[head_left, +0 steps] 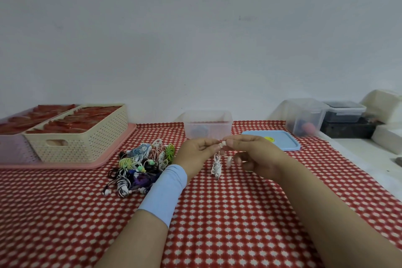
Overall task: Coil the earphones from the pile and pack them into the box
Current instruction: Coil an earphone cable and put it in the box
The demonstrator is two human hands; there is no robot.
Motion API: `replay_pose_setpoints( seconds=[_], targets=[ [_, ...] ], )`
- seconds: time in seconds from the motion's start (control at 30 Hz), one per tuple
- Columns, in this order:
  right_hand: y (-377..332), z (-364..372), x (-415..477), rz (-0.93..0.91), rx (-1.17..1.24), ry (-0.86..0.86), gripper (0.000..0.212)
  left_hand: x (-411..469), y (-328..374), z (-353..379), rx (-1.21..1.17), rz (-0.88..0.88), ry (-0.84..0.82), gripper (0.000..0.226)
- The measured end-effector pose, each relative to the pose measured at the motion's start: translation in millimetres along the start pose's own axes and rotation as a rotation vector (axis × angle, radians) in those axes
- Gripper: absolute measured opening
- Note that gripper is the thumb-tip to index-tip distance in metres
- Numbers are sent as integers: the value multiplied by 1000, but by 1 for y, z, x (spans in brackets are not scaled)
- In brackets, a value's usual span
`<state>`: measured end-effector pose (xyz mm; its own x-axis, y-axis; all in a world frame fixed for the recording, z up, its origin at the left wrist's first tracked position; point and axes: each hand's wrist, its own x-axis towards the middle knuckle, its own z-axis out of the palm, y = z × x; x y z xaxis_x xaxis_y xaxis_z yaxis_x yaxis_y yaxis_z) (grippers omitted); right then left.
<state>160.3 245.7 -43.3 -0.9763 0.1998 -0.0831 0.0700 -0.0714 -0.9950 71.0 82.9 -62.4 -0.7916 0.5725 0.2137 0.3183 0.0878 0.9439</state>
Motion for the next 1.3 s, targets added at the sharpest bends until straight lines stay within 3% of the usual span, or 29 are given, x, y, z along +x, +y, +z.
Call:
replay_pose_setpoints(
  seconds=[0.53, 0.63, 0.83, 1.07, 1.3],
  targets=[
    [-1, -4, -1, 47, -41, -78, 20, -3, -4, 0, -153, 0, -125, 15],
    [0, -3, -1, 33, -94, -58, 25, -2, -5, -2, -120, 4, -122, 10],
    [0, -3, -2, 57, -139, -5, 12, -2, -3, -5, 2, 0, -134, 10],
    [-3, 3, -5, -95, -117, 82, 14, 2, -3, 0, -130, -24, -46, 13],
    [-6, 1, -12, -221, -394, 67, 14, 5, -8, -1, -79, -60, -45, 16]
  ],
)
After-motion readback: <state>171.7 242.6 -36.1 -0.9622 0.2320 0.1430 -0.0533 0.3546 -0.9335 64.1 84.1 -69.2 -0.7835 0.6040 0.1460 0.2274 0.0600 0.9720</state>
